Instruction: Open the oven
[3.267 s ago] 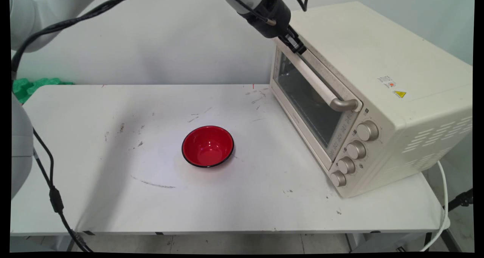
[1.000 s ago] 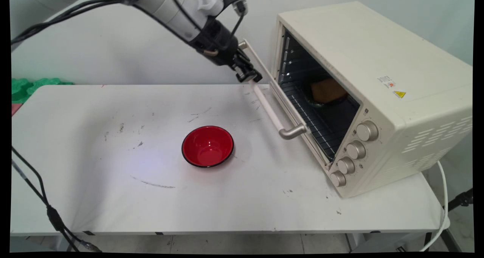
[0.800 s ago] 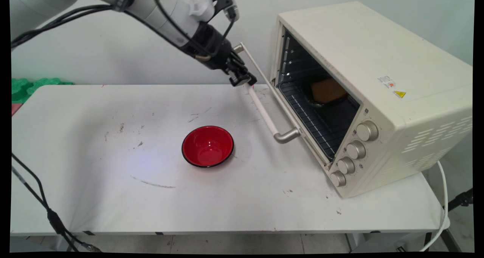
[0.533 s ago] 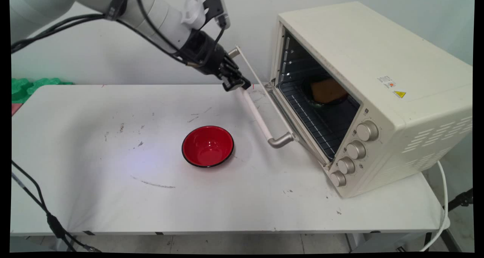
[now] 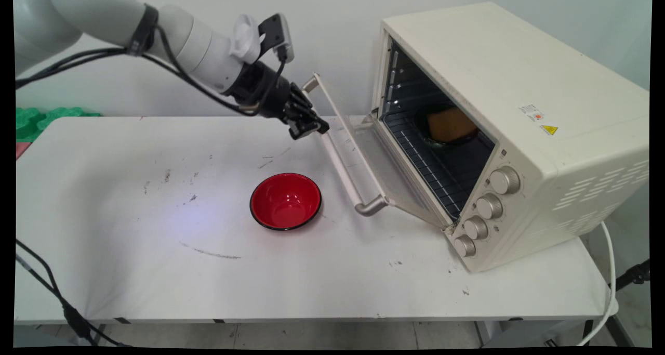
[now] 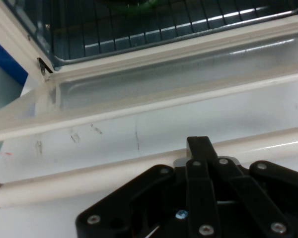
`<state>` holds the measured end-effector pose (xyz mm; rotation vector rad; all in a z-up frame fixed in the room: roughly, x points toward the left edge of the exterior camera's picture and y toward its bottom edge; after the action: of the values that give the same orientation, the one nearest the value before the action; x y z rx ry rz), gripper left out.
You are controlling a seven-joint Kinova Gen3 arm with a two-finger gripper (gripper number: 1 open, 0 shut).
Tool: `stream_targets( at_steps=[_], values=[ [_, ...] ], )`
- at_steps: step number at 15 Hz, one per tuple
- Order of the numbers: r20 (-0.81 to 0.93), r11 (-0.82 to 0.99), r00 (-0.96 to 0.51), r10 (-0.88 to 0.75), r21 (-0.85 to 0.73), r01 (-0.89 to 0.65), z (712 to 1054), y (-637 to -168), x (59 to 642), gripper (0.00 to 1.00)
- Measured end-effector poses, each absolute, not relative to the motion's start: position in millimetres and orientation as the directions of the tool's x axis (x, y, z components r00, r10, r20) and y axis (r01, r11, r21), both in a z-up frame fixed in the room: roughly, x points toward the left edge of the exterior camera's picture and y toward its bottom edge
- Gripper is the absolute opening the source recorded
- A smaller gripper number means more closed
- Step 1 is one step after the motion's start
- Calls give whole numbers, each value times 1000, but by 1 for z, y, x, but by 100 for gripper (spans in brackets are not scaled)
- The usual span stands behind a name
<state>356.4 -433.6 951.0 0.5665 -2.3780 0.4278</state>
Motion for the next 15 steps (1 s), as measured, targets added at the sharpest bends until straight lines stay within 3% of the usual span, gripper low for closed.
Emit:
stream_targets(
  at_steps=[15],
  values=[
    [705, 851, -665, -247, -171, -496, 899, -415, 382, 0]
  ],
)
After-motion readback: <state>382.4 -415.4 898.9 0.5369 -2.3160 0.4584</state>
